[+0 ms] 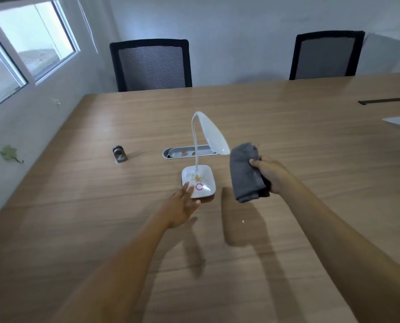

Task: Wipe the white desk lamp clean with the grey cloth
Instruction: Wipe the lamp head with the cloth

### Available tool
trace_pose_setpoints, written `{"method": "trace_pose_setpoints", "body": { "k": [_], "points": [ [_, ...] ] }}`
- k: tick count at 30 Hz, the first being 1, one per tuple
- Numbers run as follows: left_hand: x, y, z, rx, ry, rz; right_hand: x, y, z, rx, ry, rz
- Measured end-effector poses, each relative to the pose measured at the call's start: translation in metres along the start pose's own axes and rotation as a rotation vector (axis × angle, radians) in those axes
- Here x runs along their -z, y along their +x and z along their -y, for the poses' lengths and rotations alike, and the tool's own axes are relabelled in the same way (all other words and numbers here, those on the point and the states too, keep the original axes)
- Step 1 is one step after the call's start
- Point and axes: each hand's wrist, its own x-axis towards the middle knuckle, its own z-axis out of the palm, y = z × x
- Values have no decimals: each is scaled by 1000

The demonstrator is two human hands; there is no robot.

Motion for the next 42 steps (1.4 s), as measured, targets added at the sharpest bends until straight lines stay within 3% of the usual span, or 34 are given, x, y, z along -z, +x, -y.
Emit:
{"method": "trace_pose_setpoints", "body": {
  "k": [4,9,15,20,25,27,35,42],
  "points": [
    [-9,-4,18,10,-22,-56,-41,18,-34,33,-197,-25],
    [-13,-1,29,-40,5,-81,-90,33,-59,108,-384,109],
    [-9,0,32,-64,114,-46,-75,51,-74,162,-588,-46],
    [-6,-3,30,-67,130,-18,-62,51,-69,222,-533,-304],
    [-6,-2,31,-84,175,-9,-103,47,-74,175,-440,-80],
    [-6,-1,32,-86,205,-1,-107,49,-79,174,-481,-65],
    [-9,1,35,-40,220,30,-48,48,-61,165,-573,-388],
    [-6,-2,32,-36,237,-17,-86,53,-59,133,-400,-94]
  ]
}}
